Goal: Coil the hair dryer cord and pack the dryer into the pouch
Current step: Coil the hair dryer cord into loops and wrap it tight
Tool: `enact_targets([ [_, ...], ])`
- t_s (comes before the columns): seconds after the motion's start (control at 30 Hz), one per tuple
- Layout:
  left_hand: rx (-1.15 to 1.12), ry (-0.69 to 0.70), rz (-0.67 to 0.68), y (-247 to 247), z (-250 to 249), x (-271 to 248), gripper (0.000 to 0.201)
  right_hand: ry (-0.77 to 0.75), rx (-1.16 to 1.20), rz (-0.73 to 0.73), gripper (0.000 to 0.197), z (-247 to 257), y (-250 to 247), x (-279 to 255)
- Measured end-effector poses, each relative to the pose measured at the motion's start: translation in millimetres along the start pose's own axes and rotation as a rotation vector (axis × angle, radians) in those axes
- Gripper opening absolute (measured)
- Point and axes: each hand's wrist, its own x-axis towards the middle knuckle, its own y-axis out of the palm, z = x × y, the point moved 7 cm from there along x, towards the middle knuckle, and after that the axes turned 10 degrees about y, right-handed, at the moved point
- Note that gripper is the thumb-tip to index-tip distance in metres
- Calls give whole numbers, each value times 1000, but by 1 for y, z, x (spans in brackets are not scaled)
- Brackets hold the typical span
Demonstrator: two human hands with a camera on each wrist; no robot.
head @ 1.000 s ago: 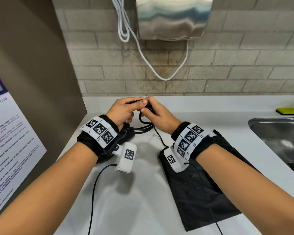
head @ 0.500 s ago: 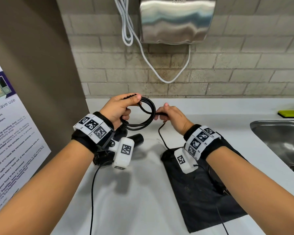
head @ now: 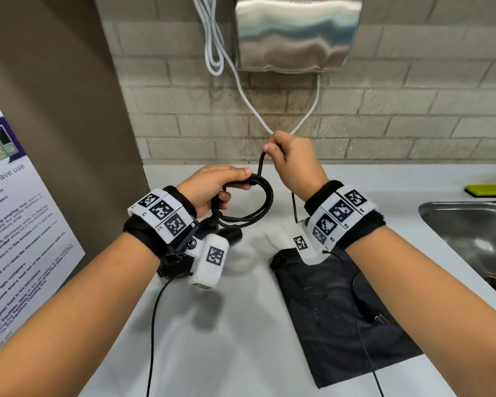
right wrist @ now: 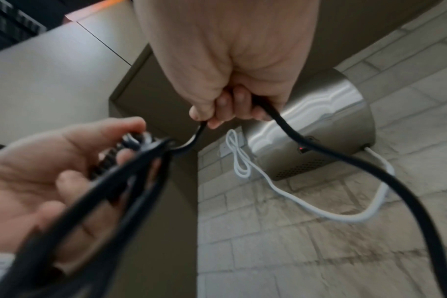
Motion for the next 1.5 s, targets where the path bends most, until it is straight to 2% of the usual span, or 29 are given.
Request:
enact_targets([
  [0.1,-12,7,83,2,-4,-2,13,-49,50,-66,19,16,-8,-2],
  [0.2,11,-7,168,7,-3,-5,17,-79,54,-40,18,25,-4,-4],
  [0.37,90,-4,188,12,-2,-8,16,-111,106,-46,18,27,4,-9],
  [0.53,101,51,103,12,-5,-4,13,-145,146,-58,19,30,6,-12],
  [0.8,-53,188,-205,-15,-11,4,21,-93,269,-24,13,14,8,-28],
  [0.97,-143,171,-242,-15,-8,7,16,-124,144,110,27,-2,34,-45],
  [1.03,-184,148,-251,-14,-5,8,16,-141,115,117,31,-3,38,-47],
  [1.27,-179,140,-259,-10,-5,7,12,-209,95,47,25,-2,34,-45],
  [1.4,-162,154,-311,-11,-8,8,5,-218,70,93,25,-6,32,-39],
  [1.5,-151,160,-361,-10,-6,11,10,-247,16,114,24,-14,28,-41],
])
